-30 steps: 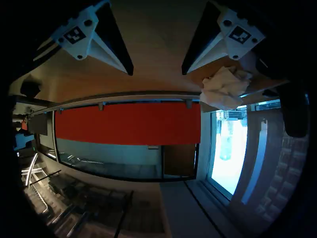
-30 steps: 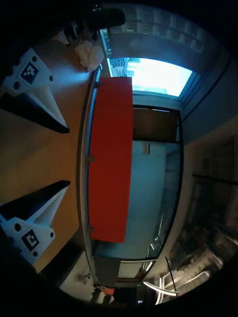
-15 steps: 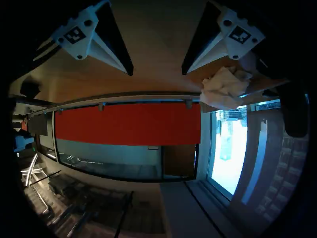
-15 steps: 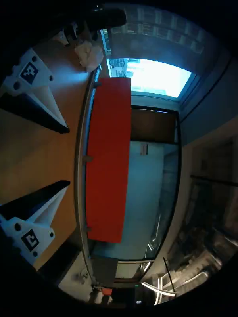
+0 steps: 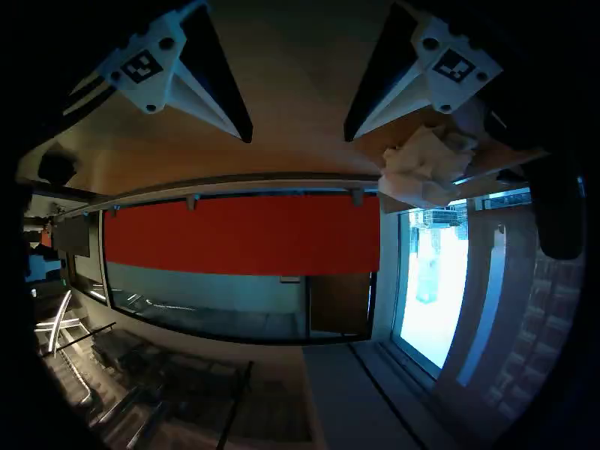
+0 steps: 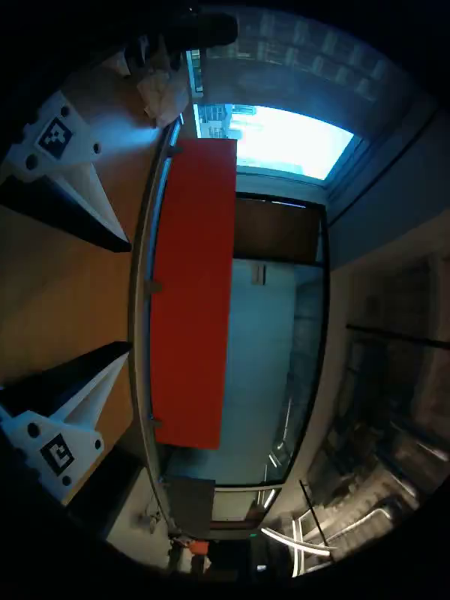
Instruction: Fold towel
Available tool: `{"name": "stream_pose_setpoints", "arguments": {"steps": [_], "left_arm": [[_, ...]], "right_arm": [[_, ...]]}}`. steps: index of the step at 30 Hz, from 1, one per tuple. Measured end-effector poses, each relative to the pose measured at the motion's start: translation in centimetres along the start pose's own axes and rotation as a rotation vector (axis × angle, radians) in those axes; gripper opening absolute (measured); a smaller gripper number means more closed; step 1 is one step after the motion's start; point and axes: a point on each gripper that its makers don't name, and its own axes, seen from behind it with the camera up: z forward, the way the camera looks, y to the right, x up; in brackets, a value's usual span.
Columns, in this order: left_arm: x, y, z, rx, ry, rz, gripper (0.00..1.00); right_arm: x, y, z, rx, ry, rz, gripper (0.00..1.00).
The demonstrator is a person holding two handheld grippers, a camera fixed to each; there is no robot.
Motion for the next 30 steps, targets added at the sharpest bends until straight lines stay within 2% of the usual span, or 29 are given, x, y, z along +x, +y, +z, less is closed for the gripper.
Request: {"name": "stream_pose_setpoints", "arguments": {"steps": [15,24,30], "left_arm": [[-0.3,0.1,0.1,0.000,0.001,0.000,0.90],[-0.3,0.2,0.1,0.000,0.001,0.000,0.90],[-0.4,0.1,0.2,0.000,0.001,0.000,0.90]], "right_arm": [[-5.5,2.4,-0.5,-0.026,0.018,0.072,0.91],[-9.0,3.7,0.0,-0.041,0.009,0.083,0.91],[-11.1,3.9,0.1,-0.040,0.006,0.064,0.92]]}}
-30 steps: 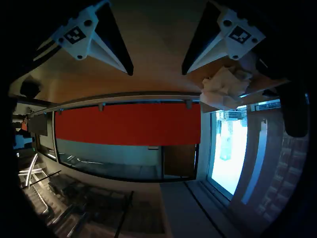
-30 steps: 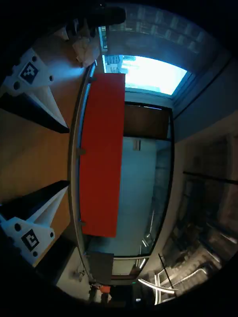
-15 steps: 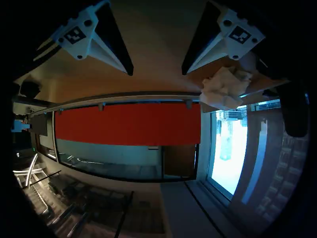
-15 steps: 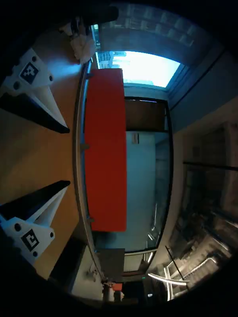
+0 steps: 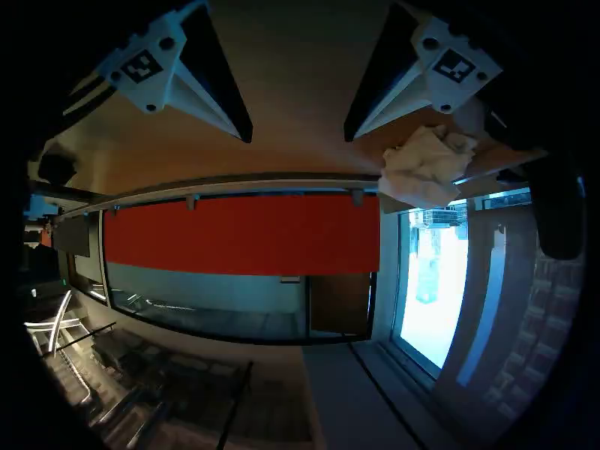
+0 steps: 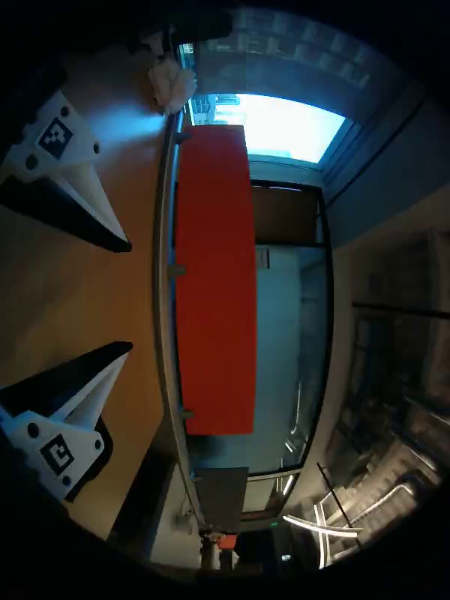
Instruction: Fold towel
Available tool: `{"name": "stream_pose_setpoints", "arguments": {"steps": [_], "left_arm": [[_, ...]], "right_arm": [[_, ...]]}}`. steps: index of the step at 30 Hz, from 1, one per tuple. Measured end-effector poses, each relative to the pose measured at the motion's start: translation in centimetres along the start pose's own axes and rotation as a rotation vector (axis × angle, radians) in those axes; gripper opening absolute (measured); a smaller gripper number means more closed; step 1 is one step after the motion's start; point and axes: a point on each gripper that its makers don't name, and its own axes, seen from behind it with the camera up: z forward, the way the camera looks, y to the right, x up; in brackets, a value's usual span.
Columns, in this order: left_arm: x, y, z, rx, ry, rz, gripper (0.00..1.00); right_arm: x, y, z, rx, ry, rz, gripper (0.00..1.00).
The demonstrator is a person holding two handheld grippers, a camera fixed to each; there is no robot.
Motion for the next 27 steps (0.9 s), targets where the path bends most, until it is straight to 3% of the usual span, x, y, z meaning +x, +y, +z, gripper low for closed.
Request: {"name": "stream_pose_setpoints", "arguments": {"steps": [15,27], "left_arm": [[0.0,0.1,0.1,0.000,0.000,0.000,0.90],[0.0,0.1,0.0,0.000,0.000,0.000,0.90]], "right_arm": [[-2.7,0.4,0.2,0.005,-0.013,0.029,0.92],[-2.7,-0.2,-0.2,0.012,-0.007,-0.014,0.92]]}}
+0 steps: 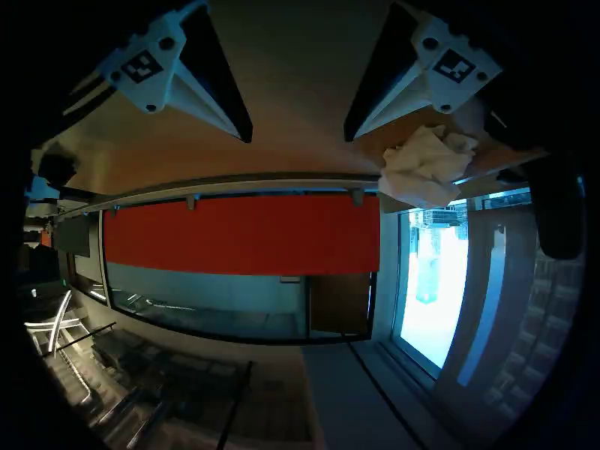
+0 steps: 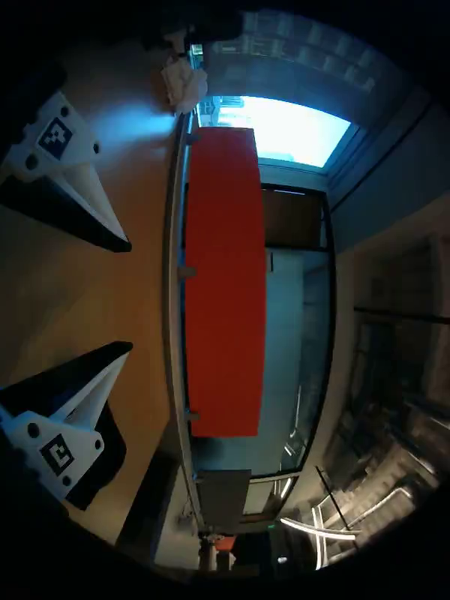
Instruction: Fold towel
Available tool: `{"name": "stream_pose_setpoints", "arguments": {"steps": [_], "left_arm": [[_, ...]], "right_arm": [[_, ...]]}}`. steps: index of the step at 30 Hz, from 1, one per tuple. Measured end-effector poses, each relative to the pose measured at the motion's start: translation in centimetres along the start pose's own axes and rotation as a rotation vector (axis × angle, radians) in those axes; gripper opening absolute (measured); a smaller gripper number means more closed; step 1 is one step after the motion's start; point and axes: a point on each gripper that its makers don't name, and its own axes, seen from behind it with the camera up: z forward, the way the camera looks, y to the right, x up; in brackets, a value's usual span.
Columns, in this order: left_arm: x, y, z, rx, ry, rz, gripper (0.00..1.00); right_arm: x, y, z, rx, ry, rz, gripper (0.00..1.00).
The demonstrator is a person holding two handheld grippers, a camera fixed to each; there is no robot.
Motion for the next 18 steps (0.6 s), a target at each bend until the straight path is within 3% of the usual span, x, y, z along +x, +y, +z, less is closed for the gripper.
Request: {"name": "stream_pose_setpoints", "arguments": {"steps": [18], "left_arm": [[-0.05,-0.02,0.04,0.000,0.000,0.000,0.90]], "right_arm": [[0.06,0.14,0.01,-0.006,-0.001,0.001,0.92]]}}
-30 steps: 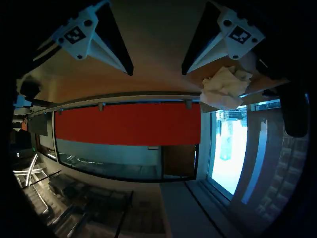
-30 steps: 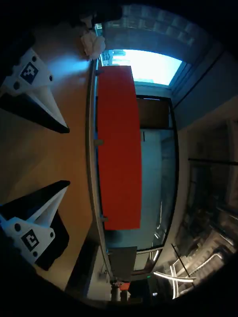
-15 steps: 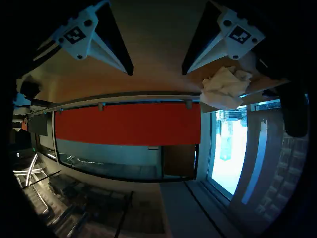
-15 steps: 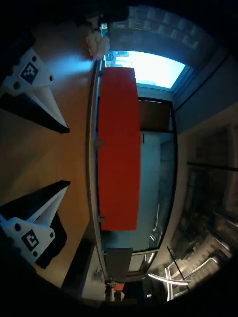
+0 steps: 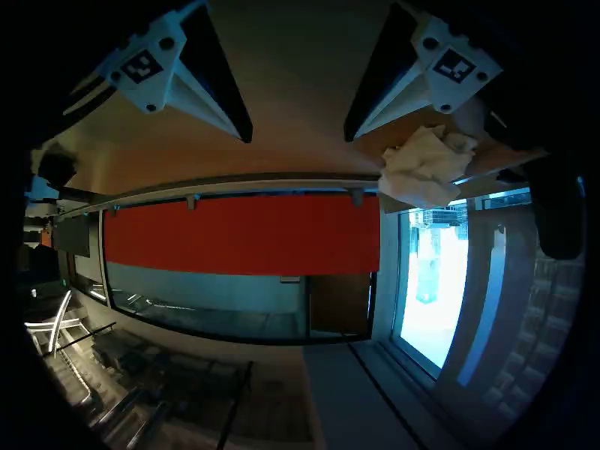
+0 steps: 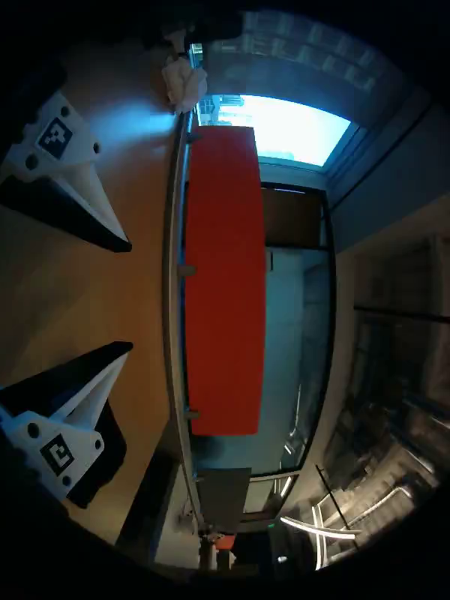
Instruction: Fold towel
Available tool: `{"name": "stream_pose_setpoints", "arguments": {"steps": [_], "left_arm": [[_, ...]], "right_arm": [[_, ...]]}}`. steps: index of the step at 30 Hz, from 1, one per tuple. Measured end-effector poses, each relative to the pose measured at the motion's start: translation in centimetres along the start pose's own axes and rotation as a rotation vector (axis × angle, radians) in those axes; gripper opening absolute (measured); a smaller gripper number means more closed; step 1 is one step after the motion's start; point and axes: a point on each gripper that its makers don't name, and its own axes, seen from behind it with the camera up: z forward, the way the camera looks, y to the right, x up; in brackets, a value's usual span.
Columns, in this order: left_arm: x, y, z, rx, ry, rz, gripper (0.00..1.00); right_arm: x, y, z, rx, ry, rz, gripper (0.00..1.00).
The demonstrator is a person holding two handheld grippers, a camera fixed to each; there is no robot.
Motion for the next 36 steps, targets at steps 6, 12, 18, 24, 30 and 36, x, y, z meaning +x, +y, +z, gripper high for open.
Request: {"name": "stream_pose_setpoints", "arguments": {"steps": [6,12,18,24,30,36], "left_arm": [[0.02,0.02,-0.01,0.000,0.000,0.000,0.90],[0.06,0.03,-0.05,0.000,0.000,0.000,0.90],[0.16,0.03,-0.08,0.000,0.000,0.000,0.90],[0.24,0.00,-0.09,0.000,-0.001,0.000,0.90],[0.38,-0.02,-0.18,0.000,-0.001,0.000,0.90],[0.56,-0.04,-0.25,0.000,-0.002,0.001,0.90]], "right_arm": [[-0.12,-0.03,0.05,0.001,0.000,0.000,0.92],[-0.17,0.02,0.07,0.001,-0.001,0.002,0.99],[-0.12,0.02,0.04,0.001,-0.001,0.002,1.00],[-0.02,0.04,-0.01,0.001,-0.001,0.001,1.00],[-0.02,0.03,-0.01,0.001,-0.001,0.001,1.00],[-0.01,-0.02,-0.02,0.001,-0.002,0.001,1.00]]}}
